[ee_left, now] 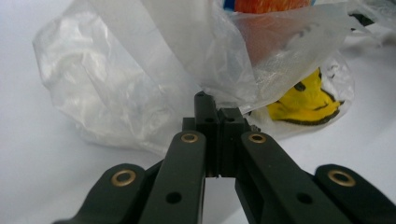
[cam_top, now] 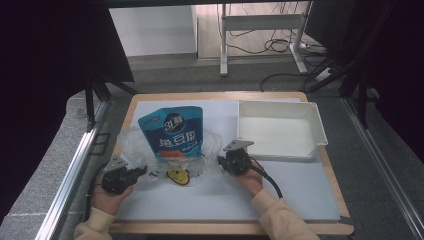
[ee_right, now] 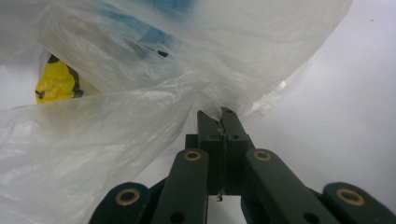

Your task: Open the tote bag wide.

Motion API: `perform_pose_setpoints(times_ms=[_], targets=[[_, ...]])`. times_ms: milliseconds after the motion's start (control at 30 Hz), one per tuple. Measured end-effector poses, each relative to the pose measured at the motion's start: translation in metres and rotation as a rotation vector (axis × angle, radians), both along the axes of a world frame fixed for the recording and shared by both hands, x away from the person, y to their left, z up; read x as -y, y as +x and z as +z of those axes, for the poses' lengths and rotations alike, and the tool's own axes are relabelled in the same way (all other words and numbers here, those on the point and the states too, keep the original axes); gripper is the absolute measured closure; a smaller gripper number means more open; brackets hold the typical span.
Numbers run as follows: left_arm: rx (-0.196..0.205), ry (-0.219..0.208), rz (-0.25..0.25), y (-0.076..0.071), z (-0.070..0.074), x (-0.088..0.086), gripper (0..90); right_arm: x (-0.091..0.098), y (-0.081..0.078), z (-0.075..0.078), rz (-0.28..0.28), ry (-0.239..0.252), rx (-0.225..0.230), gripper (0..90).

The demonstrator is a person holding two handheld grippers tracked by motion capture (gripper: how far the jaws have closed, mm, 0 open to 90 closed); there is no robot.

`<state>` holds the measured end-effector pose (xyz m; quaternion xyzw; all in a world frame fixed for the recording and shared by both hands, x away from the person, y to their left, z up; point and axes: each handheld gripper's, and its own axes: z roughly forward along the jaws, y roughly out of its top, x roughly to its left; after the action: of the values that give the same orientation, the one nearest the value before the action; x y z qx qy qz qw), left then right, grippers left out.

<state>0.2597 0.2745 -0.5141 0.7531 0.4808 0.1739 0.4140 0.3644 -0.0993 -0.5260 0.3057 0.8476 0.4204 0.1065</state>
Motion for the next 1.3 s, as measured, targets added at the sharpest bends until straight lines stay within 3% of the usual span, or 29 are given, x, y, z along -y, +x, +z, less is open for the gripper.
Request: perform_pose_setpoints(times_ms=[200, 500, 1000, 1300], targets=[[-0.015, 0.02, -0.004, 0.001, -0.006, 0.003, 90.0, 0.002, 0.0, -0.005, 0.001, -0.018, -0.015, 89.0], [-0.032, 0.098, -0.026, 0.002, -0.015, 0.014, 90.0, 0.004, -0.002, -0.011, -0.001, -0.04, -0.029, 89.0], [-0.047, 0.102, -0.032, 0.004, -0.018, 0.013, 90.0, 0.005, -0.002, -0.011, -0.001, -0.05, -0.025, 89.0], [-0.066, 0.043, -0.033, -0.003, -0.016, 0.014, 90.0, 0.003, -0.007, -0.01, 0.005, -0.05, -0.033, 88.9]])
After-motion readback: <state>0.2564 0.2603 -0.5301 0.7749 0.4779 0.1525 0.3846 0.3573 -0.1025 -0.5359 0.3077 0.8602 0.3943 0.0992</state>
